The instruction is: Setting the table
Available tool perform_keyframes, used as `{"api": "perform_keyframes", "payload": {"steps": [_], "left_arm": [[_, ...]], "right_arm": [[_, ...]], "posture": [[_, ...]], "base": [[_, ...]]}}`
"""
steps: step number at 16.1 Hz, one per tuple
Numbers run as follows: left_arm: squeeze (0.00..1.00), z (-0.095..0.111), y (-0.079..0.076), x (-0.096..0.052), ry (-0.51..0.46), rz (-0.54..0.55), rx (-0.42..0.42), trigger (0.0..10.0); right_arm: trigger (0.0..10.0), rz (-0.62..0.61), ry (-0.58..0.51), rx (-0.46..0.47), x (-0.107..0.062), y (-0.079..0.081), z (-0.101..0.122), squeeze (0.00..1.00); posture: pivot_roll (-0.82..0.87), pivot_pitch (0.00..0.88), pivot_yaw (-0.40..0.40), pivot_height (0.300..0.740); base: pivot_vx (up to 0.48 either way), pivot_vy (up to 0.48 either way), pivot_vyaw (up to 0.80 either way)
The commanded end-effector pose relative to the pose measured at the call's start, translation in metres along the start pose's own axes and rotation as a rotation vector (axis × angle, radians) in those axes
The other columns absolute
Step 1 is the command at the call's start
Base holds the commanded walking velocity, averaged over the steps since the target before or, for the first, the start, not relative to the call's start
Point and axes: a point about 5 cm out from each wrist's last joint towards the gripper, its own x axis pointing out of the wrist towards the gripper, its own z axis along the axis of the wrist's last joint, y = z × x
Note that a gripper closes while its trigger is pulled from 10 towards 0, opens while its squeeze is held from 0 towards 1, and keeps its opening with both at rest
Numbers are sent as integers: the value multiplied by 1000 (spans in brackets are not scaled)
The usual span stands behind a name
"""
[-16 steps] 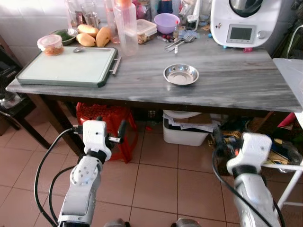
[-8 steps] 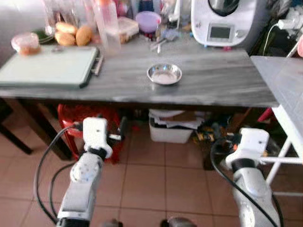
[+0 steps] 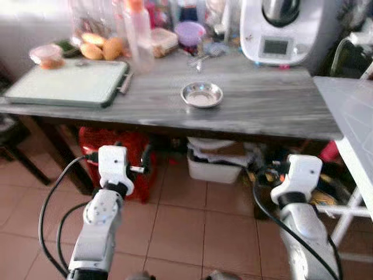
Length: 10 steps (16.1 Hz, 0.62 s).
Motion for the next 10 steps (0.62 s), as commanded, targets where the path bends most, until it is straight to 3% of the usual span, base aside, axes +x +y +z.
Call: {"api": "perform_keyframes", "payload": {"steps": [1, 4, 10], "left_arm": [[0, 2, 2, 1, -4, 11, 7, 10000], [0, -2, 2, -1, 16, 32, -32, 10000], [0, -2, 4, 1, 17, 36, -27, 10000]], "right_arm": [[10000, 5, 4, 5, 1, 0, -1, 0], [10000, 5, 15, -3, -1, -2, -3, 0], [10000, -12, 31, -9, -8, -6, -7, 0]], "posture": [[-70, 0, 26, 740], [-73, 0, 15, 740], [-74, 0, 17, 740]], "base": [[0, 0, 0], [0, 0, 0], [-249, 0, 0]]}}
